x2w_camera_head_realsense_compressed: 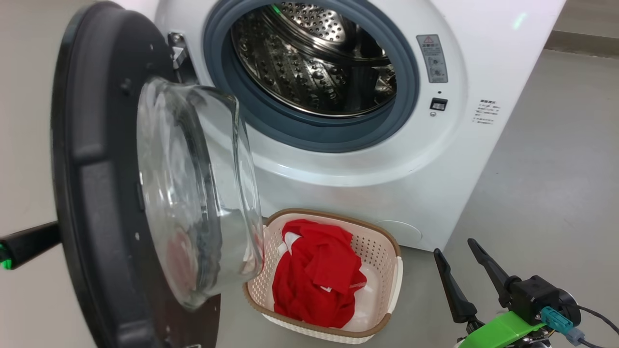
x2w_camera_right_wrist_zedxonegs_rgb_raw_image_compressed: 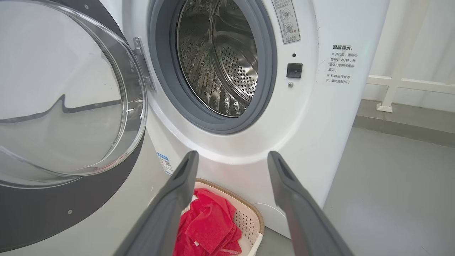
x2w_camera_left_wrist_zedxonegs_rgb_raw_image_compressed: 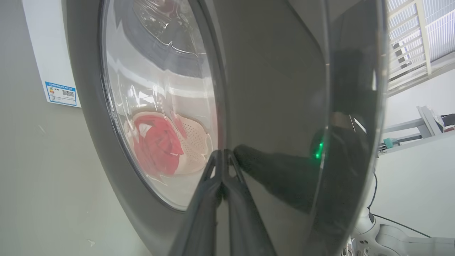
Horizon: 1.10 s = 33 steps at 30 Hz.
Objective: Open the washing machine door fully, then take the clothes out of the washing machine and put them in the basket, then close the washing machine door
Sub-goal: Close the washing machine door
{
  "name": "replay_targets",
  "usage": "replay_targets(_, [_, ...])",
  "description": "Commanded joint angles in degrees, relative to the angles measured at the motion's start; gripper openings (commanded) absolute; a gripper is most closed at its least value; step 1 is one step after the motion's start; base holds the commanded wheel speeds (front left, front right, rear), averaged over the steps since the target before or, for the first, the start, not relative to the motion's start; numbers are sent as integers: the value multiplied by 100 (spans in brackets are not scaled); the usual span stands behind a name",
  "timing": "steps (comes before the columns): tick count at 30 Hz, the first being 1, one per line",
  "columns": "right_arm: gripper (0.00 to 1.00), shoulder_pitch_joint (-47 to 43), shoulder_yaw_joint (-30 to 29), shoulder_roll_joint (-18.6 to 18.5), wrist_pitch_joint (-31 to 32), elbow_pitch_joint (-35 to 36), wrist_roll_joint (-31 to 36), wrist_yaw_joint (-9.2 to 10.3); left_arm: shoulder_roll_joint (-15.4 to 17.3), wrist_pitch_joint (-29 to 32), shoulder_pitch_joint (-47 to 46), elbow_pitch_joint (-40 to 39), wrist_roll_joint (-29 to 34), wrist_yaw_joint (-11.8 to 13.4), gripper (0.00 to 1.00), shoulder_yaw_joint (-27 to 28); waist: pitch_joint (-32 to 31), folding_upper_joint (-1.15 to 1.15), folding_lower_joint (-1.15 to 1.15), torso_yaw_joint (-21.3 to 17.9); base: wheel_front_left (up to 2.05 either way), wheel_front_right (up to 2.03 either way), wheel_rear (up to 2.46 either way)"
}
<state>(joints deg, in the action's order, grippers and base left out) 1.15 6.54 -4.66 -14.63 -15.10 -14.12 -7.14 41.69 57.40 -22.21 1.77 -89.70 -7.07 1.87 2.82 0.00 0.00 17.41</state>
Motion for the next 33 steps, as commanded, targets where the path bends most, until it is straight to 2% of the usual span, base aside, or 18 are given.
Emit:
replay_targets(1, [100, -5, 112, 5, -37, 155, -17, -35, 199, -13, -139, -236, 20, -42, 0, 237, -26, 0, 0, -52, 0, 0, 0])
replay_targets(21, [100, -80, 72, 44, -37, 181, -32, -35, -252, -331, -489, -572, 309, -42, 0, -328, -113, 0, 0, -427, 0, 0, 0])
replay_targets(33, [100, -24, 76, 78, -37, 190, -29, -35, -526, -764, -842, -571, 473, -42, 0, -608, -24, 0, 0, -618, 0, 0, 0])
